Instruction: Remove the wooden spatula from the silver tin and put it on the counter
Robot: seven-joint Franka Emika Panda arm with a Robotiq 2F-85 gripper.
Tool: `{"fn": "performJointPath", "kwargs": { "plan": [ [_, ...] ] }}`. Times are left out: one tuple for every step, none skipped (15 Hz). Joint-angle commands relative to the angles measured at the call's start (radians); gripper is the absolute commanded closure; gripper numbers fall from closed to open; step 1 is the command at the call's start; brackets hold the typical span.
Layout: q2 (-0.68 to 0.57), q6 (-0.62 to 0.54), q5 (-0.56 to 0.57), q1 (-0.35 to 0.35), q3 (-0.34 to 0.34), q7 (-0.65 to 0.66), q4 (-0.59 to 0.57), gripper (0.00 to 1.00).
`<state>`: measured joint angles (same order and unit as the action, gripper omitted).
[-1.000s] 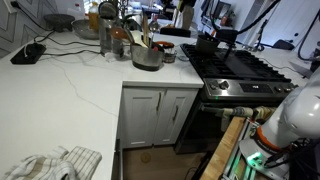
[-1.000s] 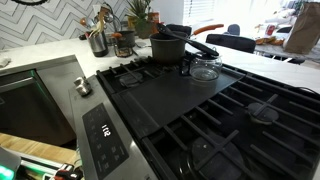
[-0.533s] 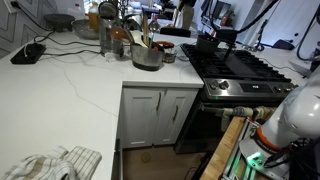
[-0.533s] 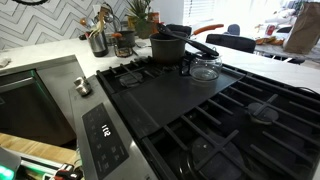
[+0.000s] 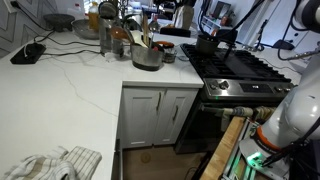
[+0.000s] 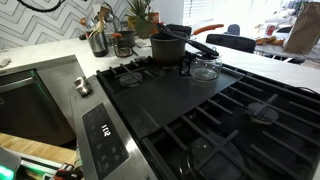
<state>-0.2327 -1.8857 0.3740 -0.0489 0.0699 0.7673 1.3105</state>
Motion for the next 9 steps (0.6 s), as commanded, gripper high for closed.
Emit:
{"fn": "performJointPath", "kwargs": {
  "plan": [
    [-0.163,0.036,0.031,-0.059,-0.056,0.059,-0.208,0.00],
    [-0.194,0.039,0.032,-0.071,-0.070,0.068,-0.248,0.00],
    [-0.226,0.035,0.029,-0.078,-0.082,0.067,-0.288,0.00],
    [-0.253,0.031,0.037,-0.061,-0.059,0.076,-0.318,0.00],
    [-0.280,0.027,0.038,-0.066,-0.064,0.076,-0.352,0.00],
    [-0.305,0.030,0.040,-0.067,-0.066,0.078,-0.383,0.00],
    [-0.330,0.032,0.041,-0.067,-0.069,0.078,-0.415,0.00],
    [-0.351,0.036,0.041,-0.067,-0.071,0.079,-0.444,0.00],
    [-0.369,0.038,0.041,-0.066,-0.074,0.081,-0.469,0.00]
  ]
}}
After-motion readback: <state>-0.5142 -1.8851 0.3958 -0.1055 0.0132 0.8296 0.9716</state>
